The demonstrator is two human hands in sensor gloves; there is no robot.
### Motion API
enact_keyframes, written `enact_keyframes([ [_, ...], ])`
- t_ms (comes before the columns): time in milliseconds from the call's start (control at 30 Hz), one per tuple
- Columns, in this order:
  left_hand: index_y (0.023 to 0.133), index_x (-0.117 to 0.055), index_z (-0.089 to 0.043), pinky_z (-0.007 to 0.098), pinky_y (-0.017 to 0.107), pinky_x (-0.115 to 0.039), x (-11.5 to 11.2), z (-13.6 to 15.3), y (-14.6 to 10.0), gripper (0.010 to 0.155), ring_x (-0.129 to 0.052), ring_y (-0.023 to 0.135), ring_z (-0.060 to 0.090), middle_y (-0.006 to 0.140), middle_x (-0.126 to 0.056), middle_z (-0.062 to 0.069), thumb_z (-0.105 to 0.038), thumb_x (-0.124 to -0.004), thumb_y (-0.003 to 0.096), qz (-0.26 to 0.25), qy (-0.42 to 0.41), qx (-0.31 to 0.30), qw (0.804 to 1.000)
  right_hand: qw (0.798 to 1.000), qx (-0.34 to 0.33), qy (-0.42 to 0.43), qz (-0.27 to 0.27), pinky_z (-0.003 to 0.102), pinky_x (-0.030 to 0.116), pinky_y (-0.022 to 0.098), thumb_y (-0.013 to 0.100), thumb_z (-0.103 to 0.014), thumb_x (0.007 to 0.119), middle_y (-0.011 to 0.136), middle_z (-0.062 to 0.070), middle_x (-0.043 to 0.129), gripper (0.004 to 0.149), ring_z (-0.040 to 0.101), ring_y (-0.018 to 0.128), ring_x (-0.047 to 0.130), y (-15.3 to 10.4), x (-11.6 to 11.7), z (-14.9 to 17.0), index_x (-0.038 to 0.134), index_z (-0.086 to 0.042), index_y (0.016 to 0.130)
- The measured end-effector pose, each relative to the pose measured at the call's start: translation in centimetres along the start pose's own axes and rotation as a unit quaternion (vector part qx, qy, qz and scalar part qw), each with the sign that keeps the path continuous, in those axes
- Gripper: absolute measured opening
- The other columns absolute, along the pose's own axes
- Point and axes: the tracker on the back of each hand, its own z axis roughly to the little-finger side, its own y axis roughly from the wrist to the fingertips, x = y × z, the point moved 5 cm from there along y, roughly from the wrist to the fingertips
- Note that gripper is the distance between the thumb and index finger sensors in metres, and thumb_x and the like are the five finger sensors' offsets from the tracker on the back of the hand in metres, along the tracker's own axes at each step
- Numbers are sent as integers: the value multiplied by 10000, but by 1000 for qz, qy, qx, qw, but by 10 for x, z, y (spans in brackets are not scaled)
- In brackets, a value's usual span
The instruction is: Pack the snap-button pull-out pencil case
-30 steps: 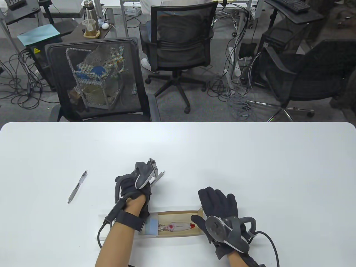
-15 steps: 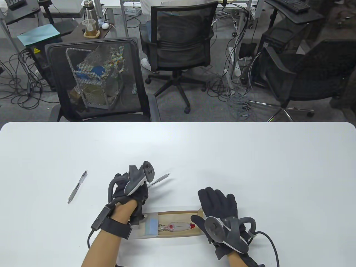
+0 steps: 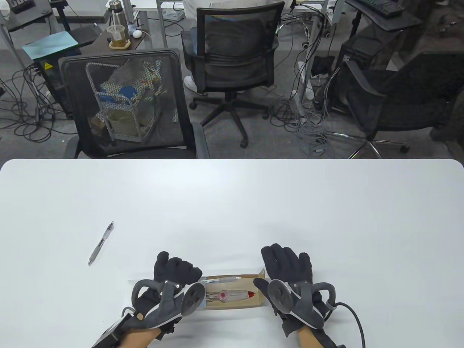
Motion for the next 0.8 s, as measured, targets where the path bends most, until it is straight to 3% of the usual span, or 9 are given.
enact_keyframes([
  [133,845,-849,-337,612,829,-499,3,-5,-4,538,-880,922,217,874,-892,-112,-449,-957,330,-10,21,-7,1000,1000,7,9,4,524,585,776,392,-688,700,1171,-72,582,765,229,1057,619,2,-6,4,490,-386,1063],
  [333,843,-848,-337,614,830,-495,2,-6,-6,544,-881,921,215,872,-892,-113,-451,-960,323,-12,35,-3,999,998,-12,46,39,435,696,736,374,-615,804,1079,-145,747,652,150,966,788,1,-37,-12,644,-447,983],
  [400,843,-849,-337,614,830,-496,3,-6,-7,545,-881,922,214,872,-892,-113,-451,-961,322,-14,40,-2,999,998,-21,50,22,413,717,720,358,-623,824,1049,-158,785,607,134,937,816,1,-42,-26,699,-494,938],
  [500,841,-850,-337,614,830,-496,4,-7,-8,535,-881,922,215,871,-893,-112,-450,-958,329,-16,44,-3,999,998,-47,50,-10,388,734,704,340,-613,853,1005,-187,821,570,106,899,840,1,-40,-51,753,-510,891],
  [633,842,-848,-337,611,833,-494,8,-8,-12,538,-877,927,213,874,-891,-114,-442,-958,326,-28,55,0,998,995,-96,-11,-8,358,764,674,331,-593,866,931,-212,868,525,76,831,875,1,-34,-87,793,-512,845],
  [800,842,-847,-332,614,832,-497,12,-8,-16,539,-886,920,217,869,-895,-109,-443,-953,324,-43,59,1,997,992,-117,-46,-10,338,794,625,346,-555,866,834,-209,925,440,59,738,913,6,-28,-110,843,-489,780],
])
